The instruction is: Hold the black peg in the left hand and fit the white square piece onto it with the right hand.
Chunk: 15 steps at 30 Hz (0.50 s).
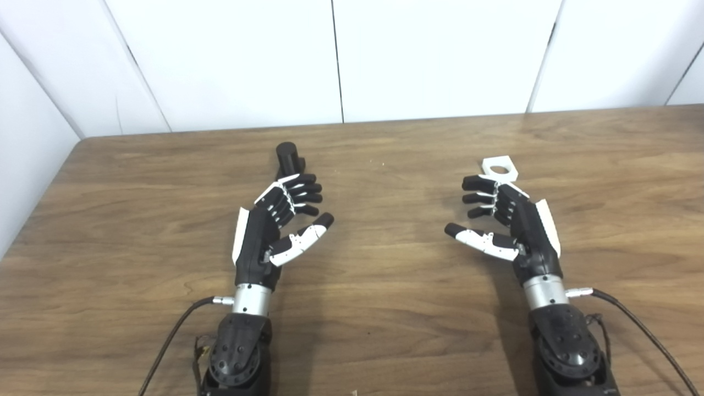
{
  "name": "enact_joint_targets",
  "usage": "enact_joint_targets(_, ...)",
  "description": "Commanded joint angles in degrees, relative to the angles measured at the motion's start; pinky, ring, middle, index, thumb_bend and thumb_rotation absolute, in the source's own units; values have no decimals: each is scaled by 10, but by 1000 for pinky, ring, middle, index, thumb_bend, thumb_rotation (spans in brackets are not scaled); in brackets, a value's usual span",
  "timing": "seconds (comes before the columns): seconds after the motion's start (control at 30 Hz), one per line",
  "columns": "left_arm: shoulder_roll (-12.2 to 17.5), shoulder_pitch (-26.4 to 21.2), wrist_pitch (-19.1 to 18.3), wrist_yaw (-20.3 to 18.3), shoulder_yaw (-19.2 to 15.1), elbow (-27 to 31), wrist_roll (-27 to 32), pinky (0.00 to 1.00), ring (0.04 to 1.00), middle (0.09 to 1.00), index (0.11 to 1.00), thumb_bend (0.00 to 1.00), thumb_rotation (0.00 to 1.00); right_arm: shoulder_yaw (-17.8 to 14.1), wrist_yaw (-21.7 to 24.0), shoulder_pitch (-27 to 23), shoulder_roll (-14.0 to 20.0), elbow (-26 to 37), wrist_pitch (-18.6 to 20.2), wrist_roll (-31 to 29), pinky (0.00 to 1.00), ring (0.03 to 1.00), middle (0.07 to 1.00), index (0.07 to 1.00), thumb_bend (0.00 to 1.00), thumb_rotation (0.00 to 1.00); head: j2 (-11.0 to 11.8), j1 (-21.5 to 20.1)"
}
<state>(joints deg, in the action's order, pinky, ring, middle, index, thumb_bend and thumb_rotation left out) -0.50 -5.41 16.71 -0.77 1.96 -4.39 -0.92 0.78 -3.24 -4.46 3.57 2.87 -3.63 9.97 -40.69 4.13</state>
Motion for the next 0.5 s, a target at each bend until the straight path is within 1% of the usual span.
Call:
enact_joint_targets(0.0,1,25,11,-3,2,-46,2,555,635,667,664,583,69,1,-4,-15,-3,13,-24,0,546,662,715,682,664,9,-1,0)
enact_joint_targets(0.17,3,26,8,-2,1,-43,-2,557,632,663,663,576,60,1,-4,-16,-4,12,-24,-3,546,659,711,678,671,19,-2,0)
enact_joint_targets(0.4,3,26,12,-1,1,-45,-2,545,628,663,663,583,76,1,-4,-17,-4,9,-27,-3,546,664,716,684,669,24,-1,0)
enact_joint_targets(0.47,2,26,11,0,1,-44,-3,544,625,659,660,585,72,1,-4,-17,-3,8,-30,-2,544,664,714,683,666,18,0,13)
